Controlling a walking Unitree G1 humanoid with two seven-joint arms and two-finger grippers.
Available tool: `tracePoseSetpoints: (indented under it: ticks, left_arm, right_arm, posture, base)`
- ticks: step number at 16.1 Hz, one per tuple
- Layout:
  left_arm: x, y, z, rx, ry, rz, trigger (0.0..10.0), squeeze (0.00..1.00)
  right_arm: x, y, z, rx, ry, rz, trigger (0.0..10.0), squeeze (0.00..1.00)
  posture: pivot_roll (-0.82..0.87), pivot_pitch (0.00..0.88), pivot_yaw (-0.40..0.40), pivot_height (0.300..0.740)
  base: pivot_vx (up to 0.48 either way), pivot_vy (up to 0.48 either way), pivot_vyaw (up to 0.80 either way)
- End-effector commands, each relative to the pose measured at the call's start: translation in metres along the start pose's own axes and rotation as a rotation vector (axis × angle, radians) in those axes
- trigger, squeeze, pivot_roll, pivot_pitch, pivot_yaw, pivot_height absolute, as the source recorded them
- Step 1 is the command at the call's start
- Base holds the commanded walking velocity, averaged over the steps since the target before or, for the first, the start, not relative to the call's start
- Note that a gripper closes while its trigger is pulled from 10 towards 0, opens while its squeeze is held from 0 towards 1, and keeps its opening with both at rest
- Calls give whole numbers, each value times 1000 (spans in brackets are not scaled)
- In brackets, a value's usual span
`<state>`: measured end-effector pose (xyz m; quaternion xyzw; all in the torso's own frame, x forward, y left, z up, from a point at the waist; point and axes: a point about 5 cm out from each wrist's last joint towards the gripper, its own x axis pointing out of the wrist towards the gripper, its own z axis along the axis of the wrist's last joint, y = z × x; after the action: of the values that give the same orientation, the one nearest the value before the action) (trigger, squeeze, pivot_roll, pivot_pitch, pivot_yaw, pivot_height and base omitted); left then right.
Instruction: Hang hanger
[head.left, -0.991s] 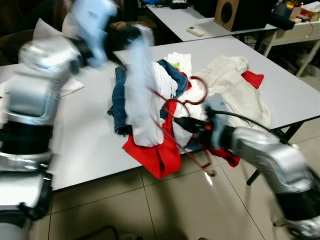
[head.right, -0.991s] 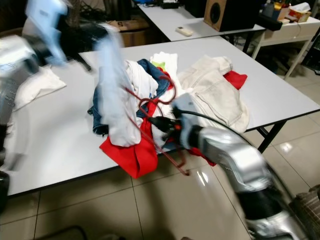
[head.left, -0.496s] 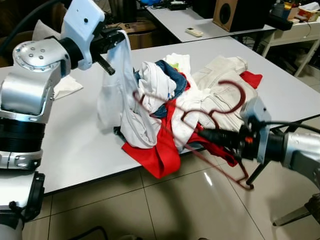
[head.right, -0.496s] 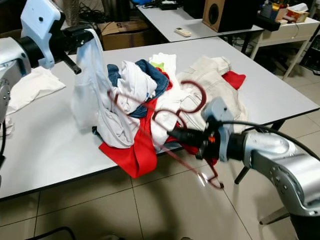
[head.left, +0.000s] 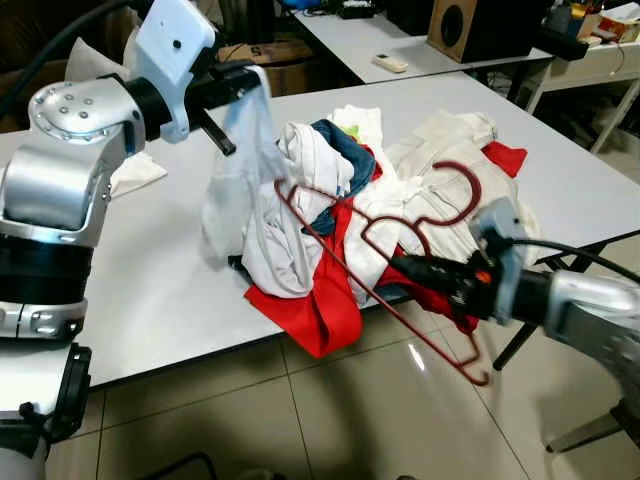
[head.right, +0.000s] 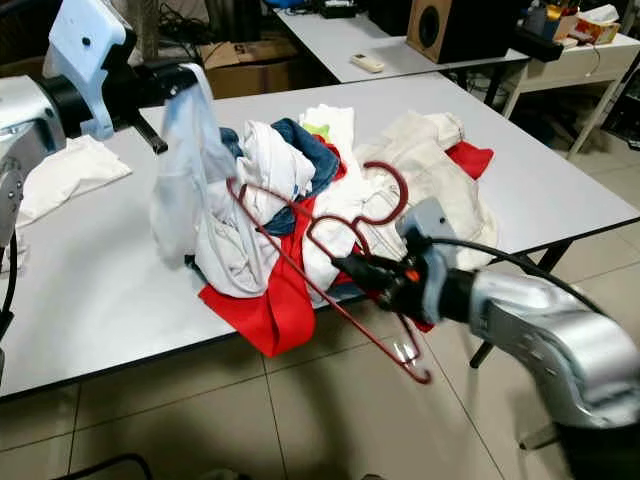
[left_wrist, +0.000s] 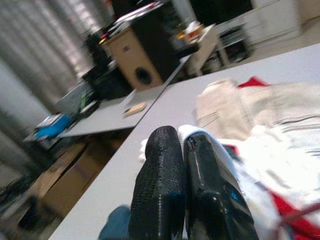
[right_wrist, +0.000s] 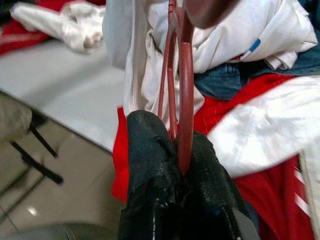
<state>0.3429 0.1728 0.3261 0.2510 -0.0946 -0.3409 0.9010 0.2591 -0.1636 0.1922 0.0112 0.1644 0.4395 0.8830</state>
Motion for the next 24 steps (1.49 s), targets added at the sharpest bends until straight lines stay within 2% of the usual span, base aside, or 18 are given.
tracePoseSetpoints:
  ticks: [1, 5, 10, 14, 15, 16, 17, 18, 19, 20, 21, 22, 24]
  left_arm:
    - [-3, 0, 8, 21, -28, -7, 0, 0]
    - [-4, 0, 3, 37, 6, 37, 0, 0]
    - [-10, 1, 1, 40, 24, 59, 0, 0]
    - [-19, 7, 4, 34, 1, 76, 0, 0]
    - [-24, 10, 9, 36, -21, 80, 0, 0]
    - [-26, 13, 10, 45, -22, 95, 0, 0]
    - [-33, 24, 12, 78, -11, 170, 0, 0]
    - [-37, 31, 14, 98, -11, 219, 0, 0]
    - [-46, 48, 22, 140, -35, 329, 0, 0]
    - [-53, 57, 29, 153, -67, 381, 0, 0]
    - [-53, 53, 30, 142, -69, 340, 0, 0]
    - [-49, 41, 22, 116, -43, 270, 0, 0]
    - [-40, 17, 4, 65, -4, 167, 0, 0]
  right_arm:
    - [4, 1, 4, -2, -24, 23, 10000, 0]
    - [7, 10, 8, 10, -50, 107, 10000, 0]
    - [17, 10, 2, 56, -34, 111, 10000, 0]
    - [19, -12, -11, 155, 14, -66, 10000, 0]
    - [24, -32, -15, 221, -9, -198, 10000, 0]
    - [25, -41, -13, 233, -29, -252, 10000, 0]
    - [27, -53, 8, 225, -145, -318, 10000, 0]
    - [26, -56, 23, 208, -225, -331, 10000, 0]
    - [19, -58, 61, 176, -425, -329, 10000, 0]
    - [12, -55, 83, 190, -550, -284, 10000, 0]
    - [14, -51, 82, 191, -523, -254, 10000, 0]
    - [24, -45, 61, 127, -368, -244, 10000, 0]
    - [36, -37, 13, 114, -126, -249, 10000, 0]
  posture:
    - [-167, 0, 39, 719]
    - [-150, 0, 13, 719]
    - [-138, 0, 2, 719]
    - [-136, 0, -3, 719]
    - [-130, 0, -7, 719]
    - [-128, 0, -8, 719]
    - [-123, 0, -11, 719]
    - [-121, 0, -15, 719]
    - [-117, 0, -19, 719]
    - [-117, 0, -22, 719]
    - [-117, 0, -23, 719]
    - [-121, 0, -21, 719]
    - [-126, 0, -18, 719]
  base:
    - [0, 0, 0]
    - [0, 0, 0]
    - [0, 0, 0]
    - [0, 0, 0]
    - [0, 0, 0]
    - [0, 0, 0]
    - [0, 0, 0]
    - [0, 0, 0]
    - [0, 0, 0]
    - [0, 0, 0]
    - [0, 0, 0]
    - [0, 0, 0]
    - [0, 0, 0]
